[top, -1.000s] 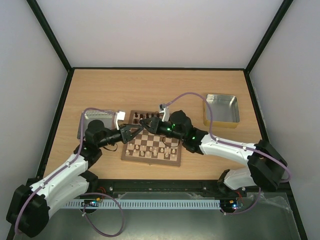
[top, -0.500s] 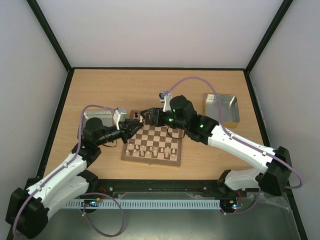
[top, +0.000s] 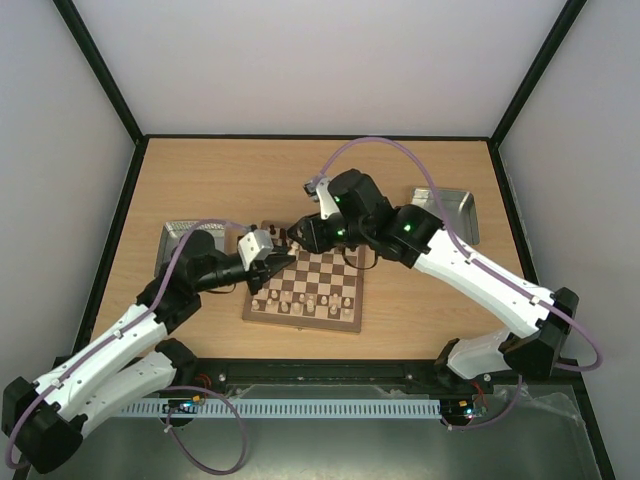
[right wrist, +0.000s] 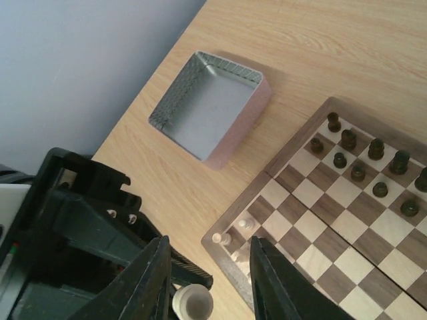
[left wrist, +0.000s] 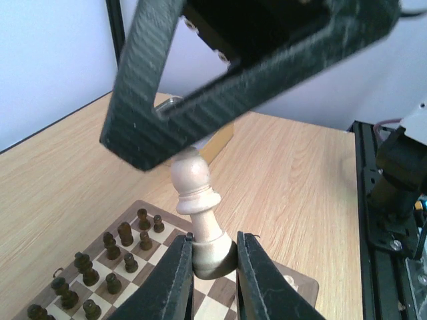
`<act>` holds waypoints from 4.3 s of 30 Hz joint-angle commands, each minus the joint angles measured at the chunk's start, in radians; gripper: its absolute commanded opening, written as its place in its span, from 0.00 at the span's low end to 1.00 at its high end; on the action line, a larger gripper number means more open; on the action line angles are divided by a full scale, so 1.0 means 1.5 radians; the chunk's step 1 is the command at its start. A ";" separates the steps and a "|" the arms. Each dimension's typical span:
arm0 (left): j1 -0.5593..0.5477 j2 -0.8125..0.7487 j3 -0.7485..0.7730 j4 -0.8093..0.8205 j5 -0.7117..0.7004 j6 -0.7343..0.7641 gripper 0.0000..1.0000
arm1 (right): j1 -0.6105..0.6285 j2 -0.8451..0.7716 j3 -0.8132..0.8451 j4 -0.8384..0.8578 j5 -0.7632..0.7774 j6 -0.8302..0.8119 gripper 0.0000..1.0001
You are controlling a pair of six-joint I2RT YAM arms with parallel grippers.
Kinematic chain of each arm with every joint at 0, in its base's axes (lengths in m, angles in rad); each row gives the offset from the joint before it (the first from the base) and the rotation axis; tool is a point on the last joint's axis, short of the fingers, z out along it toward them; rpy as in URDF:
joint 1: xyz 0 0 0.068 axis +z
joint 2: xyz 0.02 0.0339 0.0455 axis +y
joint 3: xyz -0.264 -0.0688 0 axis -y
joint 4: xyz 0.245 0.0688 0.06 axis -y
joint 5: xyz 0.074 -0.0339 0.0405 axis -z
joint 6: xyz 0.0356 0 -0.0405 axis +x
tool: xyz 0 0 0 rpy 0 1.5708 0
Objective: Set up the chess pieces on the board
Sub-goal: Place the chess piece on the chessboard, then reset both arms
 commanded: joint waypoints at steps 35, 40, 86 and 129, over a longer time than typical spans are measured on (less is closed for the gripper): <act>-0.007 -0.062 0.034 -0.182 -0.406 -0.408 1.00 | 0.031 -0.173 -0.263 0.054 0.288 -0.011 0.03; 0.066 -0.007 0.054 -0.249 -0.388 -0.562 0.99 | 0.126 -0.177 -0.323 0.056 0.374 0.024 0.03; 0.089 0.032 0.026 -0.223 -0.346 -0.530 0.99 | 0.274 -0.025 -0.506 0.235 0.383 0.058 0.05; 0.090 -0.183 0.068 -0.346 -0.390 -0.479 0.99 | 0.120 -0.338 -0.380 0.009 0.718 0.071 0.59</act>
